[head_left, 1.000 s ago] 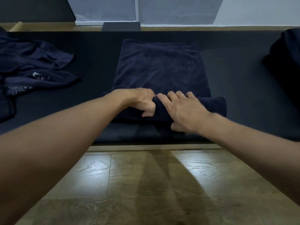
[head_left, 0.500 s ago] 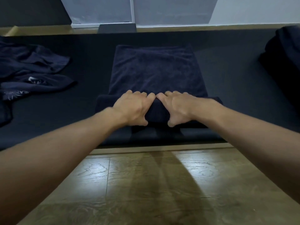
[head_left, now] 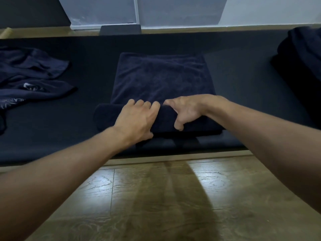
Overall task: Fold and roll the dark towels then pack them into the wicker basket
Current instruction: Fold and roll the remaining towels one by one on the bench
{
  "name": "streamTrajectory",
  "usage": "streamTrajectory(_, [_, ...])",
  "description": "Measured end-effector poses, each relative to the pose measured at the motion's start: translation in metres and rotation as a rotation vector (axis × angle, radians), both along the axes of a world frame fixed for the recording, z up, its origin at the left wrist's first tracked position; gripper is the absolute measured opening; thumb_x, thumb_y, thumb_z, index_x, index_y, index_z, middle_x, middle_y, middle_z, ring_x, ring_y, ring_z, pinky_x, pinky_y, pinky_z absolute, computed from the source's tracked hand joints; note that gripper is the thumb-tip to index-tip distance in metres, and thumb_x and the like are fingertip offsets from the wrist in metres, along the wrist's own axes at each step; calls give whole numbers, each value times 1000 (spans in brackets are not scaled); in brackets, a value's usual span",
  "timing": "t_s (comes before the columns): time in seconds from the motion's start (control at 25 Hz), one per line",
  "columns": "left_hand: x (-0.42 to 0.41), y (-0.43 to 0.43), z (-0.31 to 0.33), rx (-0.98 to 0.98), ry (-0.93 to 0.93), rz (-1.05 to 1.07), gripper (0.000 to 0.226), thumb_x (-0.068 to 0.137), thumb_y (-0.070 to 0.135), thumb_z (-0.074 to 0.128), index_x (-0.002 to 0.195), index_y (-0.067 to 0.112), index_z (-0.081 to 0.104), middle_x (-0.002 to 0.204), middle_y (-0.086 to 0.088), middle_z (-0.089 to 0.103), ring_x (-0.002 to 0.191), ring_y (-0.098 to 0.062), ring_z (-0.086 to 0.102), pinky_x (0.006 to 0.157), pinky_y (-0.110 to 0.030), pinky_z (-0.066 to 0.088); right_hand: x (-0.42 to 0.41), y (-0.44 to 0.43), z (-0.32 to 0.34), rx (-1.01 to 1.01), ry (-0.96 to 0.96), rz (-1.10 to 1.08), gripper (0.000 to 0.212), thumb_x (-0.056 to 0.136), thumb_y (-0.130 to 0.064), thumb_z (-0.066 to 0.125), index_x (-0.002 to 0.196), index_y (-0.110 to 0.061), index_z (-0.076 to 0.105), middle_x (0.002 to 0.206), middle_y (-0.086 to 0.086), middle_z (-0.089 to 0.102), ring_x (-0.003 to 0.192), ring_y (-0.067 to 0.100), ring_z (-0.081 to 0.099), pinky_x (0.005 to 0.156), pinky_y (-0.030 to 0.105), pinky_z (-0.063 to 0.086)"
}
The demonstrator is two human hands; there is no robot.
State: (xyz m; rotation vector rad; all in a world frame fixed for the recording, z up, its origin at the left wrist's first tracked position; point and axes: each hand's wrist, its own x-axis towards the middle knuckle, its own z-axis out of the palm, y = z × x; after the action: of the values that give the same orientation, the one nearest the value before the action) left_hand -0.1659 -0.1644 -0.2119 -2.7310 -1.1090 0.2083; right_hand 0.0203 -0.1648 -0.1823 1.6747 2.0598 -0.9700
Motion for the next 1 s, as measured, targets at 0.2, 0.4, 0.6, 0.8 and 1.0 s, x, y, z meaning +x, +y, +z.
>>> streamTrajectory(0.2, [26, 60, 25, -619, 115, 152, 65, 62, 38, 82, 118, 24, 52, 100, 3, 62, 89, -18, 59, 81, -37, 54, -13, -38, -35, 758, -370, 131, 81, 69, -41, 79, 134, -19, 36, 118, 4, 54, 107, 26, 55, 88, 41, 39])
streamTrajectory(0.4, [20, 25, 11, -175, 72, 153, 73, 64, 42, 83, 117, 20, 38, 114, -3, 56, 103, -28, 56, 84, -41, 41, -3, 3, -5, 262, -28, -19, 46, 64, -27, 81, 99, -21, 52, 86, -7, 59, 84, 19, 58, 62, 30, 38])
streamTrajectory(0.6, [8, 13, 5, -96, -23, -2, 63, 64, 44, 77, 111, 19, 43, 94, 2, 59, 88, -24, 58, 77, -37, 38, -6, 0, -2, 68, -34, -54, 61, 59, -35, 87, 107, -28, 52, 104, -6, 61, 95, 18, 59, 79, 35, 51])
streamTrajectory(0.8, [35, 68, 26, -615, 129, 147, 83, 56, 41, 87, 128, 24, 49, 108, 4, 61, 97, -19, 58, 86, -38, 53, -14, -33, -29, 744, -421, 97, 83, 68, -44, 79, 133, -17, 35, 113, 5, 56, 98, 26, 56, 81, 41, 40])
streamTrajectory(1.0, [23, 24, 10, -96, 84, 146, 84, 60, 50, 84, 123, 19, 38, 117, -6, 57, 107, -31, 55, 91, -46, 39, 5, 14, 8, 141, 19, -60, 58, 59, -29, 87, 109, -22, 57, 92, -7, 63, 87, 16, 61, 67, 32, 50])
